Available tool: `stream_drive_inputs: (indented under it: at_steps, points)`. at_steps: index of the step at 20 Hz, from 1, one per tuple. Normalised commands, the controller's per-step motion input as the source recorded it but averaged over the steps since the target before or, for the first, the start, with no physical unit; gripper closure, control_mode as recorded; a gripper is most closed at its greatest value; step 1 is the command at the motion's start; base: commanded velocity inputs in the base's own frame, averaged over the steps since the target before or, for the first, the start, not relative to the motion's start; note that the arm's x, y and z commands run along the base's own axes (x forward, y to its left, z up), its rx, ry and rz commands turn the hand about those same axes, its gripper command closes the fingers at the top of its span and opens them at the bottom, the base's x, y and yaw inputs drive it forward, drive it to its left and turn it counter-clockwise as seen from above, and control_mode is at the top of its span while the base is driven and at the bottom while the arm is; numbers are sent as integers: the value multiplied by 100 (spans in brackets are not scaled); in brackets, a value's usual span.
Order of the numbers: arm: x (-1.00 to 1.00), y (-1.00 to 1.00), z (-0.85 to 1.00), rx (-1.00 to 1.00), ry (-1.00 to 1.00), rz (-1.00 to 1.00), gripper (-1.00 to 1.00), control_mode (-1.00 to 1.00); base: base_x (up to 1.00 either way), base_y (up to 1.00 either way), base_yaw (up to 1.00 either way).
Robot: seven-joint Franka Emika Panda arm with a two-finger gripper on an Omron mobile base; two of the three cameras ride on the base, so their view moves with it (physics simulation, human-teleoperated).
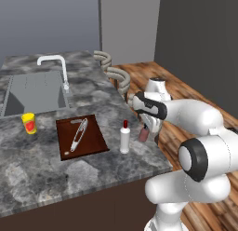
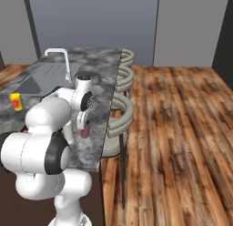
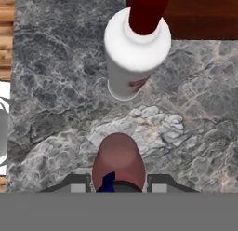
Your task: Place the drinks on the dining counter in a tight cluster.
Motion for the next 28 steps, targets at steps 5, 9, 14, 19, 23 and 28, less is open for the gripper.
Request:
stream_drive_inputs:
  at_steps: [5,9,14,19,23,28]
  points:
    - [0,2,-16,-5,-7,10,100,-100,0,0,0]
    - [0,0,-16,-4,-6,10,100,-100,0,0,0]
    - [0,0,-10,-4,-1,9,100,-100,0,0,0]
    - [0,1,-13,-5,0,6,100,-100,0,0,0]
    - [0,3,-14,-1,0,5,100,-100,0,0,0]
    - [0,12,-9,0,0,2,100,-100,0,0,0]
